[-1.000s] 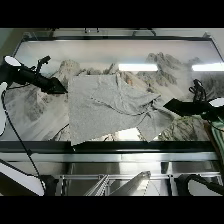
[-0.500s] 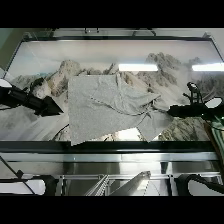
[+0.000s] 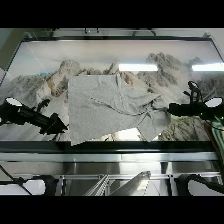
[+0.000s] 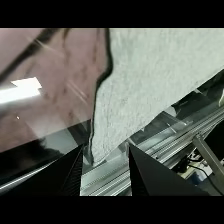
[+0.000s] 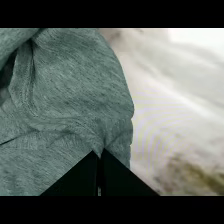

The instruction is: Fold the shirts.

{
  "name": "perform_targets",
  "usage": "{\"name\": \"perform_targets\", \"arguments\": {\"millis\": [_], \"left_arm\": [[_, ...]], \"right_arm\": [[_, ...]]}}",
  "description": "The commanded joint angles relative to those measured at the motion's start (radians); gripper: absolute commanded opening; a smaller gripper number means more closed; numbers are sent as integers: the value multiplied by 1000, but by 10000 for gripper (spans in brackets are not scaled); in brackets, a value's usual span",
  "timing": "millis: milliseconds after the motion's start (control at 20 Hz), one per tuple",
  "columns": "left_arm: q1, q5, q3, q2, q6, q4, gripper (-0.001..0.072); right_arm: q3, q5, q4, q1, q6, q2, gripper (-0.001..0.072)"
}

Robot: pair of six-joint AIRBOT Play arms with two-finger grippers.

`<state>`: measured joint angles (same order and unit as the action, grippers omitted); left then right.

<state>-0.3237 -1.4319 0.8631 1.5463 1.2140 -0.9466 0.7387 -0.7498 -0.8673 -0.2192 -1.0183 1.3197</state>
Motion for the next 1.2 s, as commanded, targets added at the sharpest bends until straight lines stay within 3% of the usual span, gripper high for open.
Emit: {"name": "perform_targets", "arguments": {"millis": [0,300,350,400,700,800,900,1000,1150], "left_arm": [[26,57,-27,57,30,8,302],[234,69,73,160,-5,112,291],[274,65,98,159,-17,104,235],[305,43,125,159,-55,100,-3],[354,-27,226,4,-74,141,23],[323,-148,266,-114,-99,271,23],[262,-301,342,-246,-107,465,23],[159,-410,454,-372,-111,650,24],[-56,-335,590,-514,-114,795,27]], "right_arm": [[2,-10,77,1,3,0,15],[3,-81,209,1,54,-38,14],[3,-95,222,-3,55,-57,15],[3,-106,225,-4,54,-84,15],[3,-192,248,-10,31,-311,14],[9,-253,391,-36,48,-439,14],[29,-277,629,-102,101,-598,13],[71,-211,875,-218,144,-776,14],[119,-38,1003,-406,52,-967,14]]}}
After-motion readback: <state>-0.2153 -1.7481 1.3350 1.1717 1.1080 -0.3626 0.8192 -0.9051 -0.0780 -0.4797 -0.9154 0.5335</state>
